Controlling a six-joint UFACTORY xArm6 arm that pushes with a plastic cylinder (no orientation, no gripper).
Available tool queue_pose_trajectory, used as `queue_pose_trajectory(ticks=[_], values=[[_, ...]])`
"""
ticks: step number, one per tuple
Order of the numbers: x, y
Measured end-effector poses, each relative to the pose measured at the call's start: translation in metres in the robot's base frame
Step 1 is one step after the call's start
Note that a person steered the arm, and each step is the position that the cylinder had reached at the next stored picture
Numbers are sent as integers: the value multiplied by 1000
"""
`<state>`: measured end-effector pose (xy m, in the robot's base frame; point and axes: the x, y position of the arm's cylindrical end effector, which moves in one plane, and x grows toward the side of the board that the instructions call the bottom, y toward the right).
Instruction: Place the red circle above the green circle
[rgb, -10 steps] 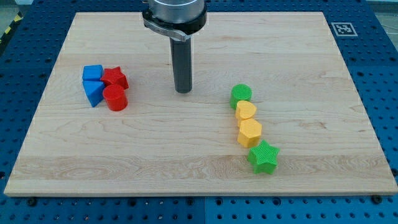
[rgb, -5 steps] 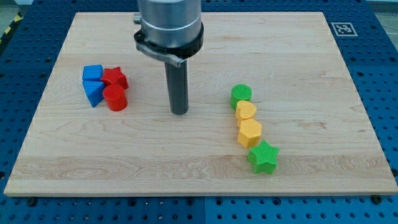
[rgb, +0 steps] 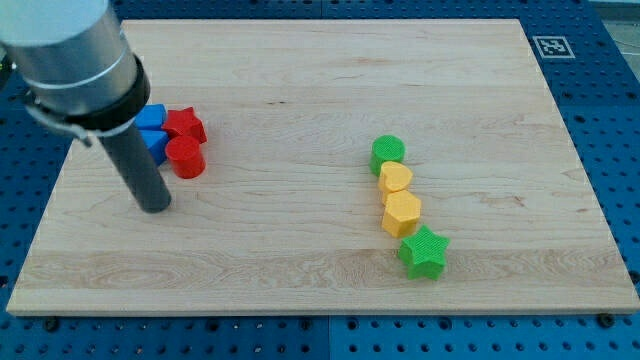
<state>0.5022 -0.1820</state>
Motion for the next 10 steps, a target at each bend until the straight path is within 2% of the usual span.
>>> queue_pose_trajectory(ticks=[4, 8, 10], values=[[-37, 2], [-48, 47], [-58, 43]])
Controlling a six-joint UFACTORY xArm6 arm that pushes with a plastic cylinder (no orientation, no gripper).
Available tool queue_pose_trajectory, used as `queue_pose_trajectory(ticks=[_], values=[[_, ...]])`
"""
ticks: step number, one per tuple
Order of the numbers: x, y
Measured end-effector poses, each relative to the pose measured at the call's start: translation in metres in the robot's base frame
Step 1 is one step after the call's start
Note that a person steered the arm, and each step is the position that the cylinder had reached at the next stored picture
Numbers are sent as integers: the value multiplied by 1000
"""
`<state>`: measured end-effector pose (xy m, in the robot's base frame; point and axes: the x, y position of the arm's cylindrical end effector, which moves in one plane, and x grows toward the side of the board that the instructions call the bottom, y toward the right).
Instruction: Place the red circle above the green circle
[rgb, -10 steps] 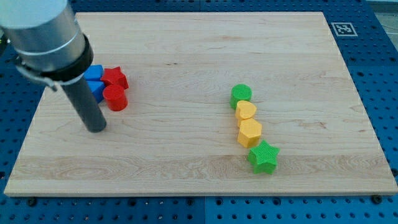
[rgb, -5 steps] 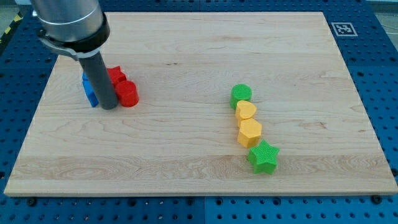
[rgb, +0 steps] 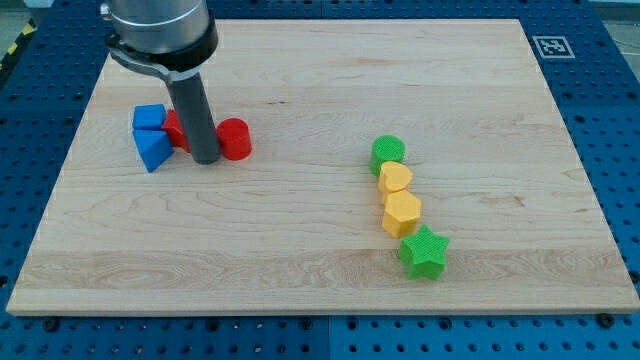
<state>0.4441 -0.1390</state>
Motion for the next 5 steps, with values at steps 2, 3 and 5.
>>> queue_pose_trajectory(ticks=[2, 3, 5], values=[[-19, 9], [-19, 21], [-18, 44]])
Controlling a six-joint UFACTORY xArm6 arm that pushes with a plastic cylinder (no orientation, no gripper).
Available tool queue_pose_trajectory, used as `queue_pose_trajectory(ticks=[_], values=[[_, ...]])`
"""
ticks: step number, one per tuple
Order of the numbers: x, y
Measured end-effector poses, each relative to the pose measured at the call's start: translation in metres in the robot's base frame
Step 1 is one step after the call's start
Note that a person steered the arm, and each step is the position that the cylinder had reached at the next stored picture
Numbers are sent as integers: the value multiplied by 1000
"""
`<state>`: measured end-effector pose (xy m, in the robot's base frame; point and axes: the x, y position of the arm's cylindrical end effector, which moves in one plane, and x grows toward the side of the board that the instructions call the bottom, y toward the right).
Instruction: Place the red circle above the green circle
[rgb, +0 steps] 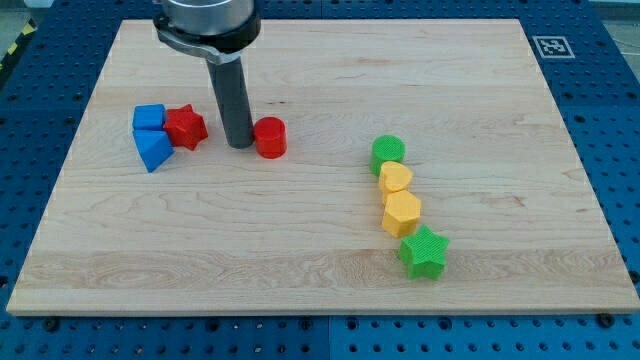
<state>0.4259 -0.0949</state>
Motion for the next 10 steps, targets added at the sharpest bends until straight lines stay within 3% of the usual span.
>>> queue_pose_trajectory(ticks=[2, 6, 10], values=[[36, 4], [-14, 35], [-29, 69]])
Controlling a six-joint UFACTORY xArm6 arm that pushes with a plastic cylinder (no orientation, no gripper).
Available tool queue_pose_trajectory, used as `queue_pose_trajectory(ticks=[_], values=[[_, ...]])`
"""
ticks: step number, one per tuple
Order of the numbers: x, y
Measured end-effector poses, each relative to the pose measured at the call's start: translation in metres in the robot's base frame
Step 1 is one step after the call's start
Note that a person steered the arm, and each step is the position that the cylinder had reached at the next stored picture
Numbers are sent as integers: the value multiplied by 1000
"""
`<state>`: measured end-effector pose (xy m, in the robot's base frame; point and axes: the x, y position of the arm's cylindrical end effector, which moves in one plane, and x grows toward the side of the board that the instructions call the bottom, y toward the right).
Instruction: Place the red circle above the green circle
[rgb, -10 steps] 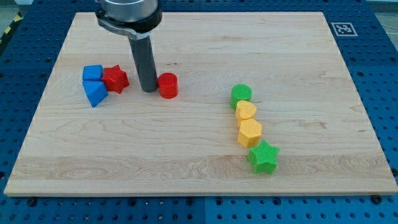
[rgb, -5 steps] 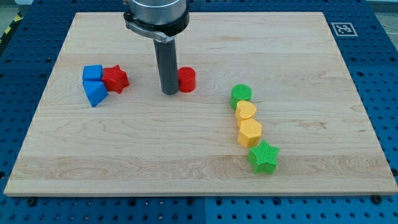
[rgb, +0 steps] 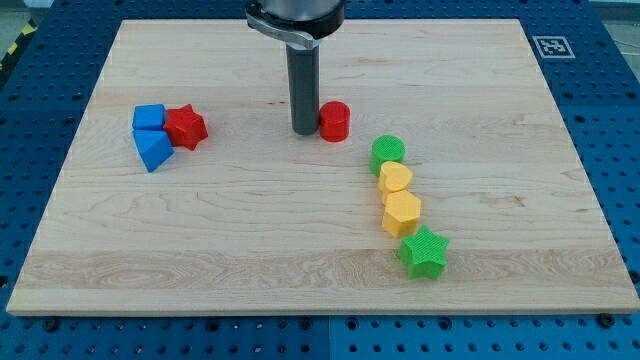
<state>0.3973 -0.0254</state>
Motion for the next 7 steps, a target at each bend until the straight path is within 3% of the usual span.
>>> queue_pose_trajectory(ticks=[1, 3, 7], values=[[-18, -1], [20, 21], [19, 39]])
